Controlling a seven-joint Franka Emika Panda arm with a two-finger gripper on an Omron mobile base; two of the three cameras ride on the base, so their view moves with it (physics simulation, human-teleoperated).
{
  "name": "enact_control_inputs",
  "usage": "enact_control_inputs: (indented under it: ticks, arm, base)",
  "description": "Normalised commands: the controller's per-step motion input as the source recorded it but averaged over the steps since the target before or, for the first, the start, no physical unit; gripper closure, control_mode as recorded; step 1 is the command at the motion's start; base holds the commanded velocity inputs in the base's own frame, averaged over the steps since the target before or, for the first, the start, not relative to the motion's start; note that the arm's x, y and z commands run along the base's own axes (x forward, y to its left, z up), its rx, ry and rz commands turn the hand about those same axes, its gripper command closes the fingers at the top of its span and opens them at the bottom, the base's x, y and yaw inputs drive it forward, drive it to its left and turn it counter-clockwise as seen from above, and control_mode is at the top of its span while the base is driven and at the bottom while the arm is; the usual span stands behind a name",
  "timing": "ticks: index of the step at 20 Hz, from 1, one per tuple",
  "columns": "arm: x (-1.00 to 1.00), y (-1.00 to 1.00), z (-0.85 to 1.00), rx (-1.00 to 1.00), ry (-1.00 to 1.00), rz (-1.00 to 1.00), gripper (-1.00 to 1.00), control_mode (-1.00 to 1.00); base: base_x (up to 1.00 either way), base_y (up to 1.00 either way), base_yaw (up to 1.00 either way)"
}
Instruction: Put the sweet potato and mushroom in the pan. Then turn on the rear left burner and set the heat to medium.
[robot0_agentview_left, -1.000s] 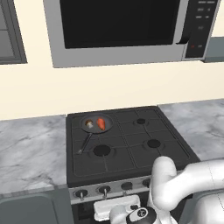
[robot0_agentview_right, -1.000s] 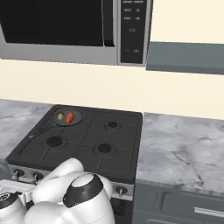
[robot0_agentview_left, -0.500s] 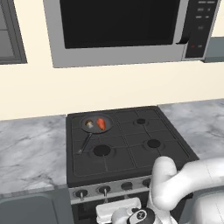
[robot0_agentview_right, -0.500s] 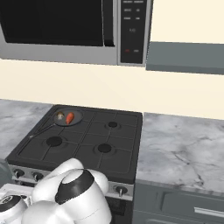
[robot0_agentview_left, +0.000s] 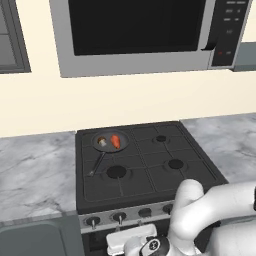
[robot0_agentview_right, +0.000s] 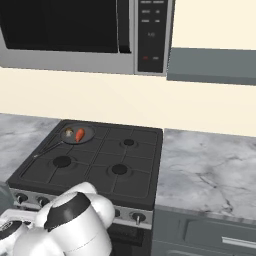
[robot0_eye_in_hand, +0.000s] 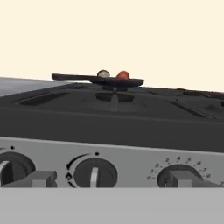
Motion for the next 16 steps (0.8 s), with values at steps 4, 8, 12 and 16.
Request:
enact_control_inputs:
  ticks: [4, 8, 12, 16]
  arm:
    - [0.43, -0.24, 0.0, 0.0, 0.0, 0.02, -1.0, -1.0]
    - [0.39, -0.16, 0.0, 0.0, 0.0, 0.03, -1.0, -1.0]
    - [0.31, -0.07, -0.04, 0.0, 0.0, 0.04, -1.0, -1.0]
    - [0.26, -0.05, -0.31, 0.0, 0.01, 0.05, -1.0, -1.0]
  base:
    - [0.0, 0.0, 0.0]
    - [0.0, 0.0, 0.0]
    - [0.0, 0.0, 0.0]
    - [0.0, 0.0, 0.0]
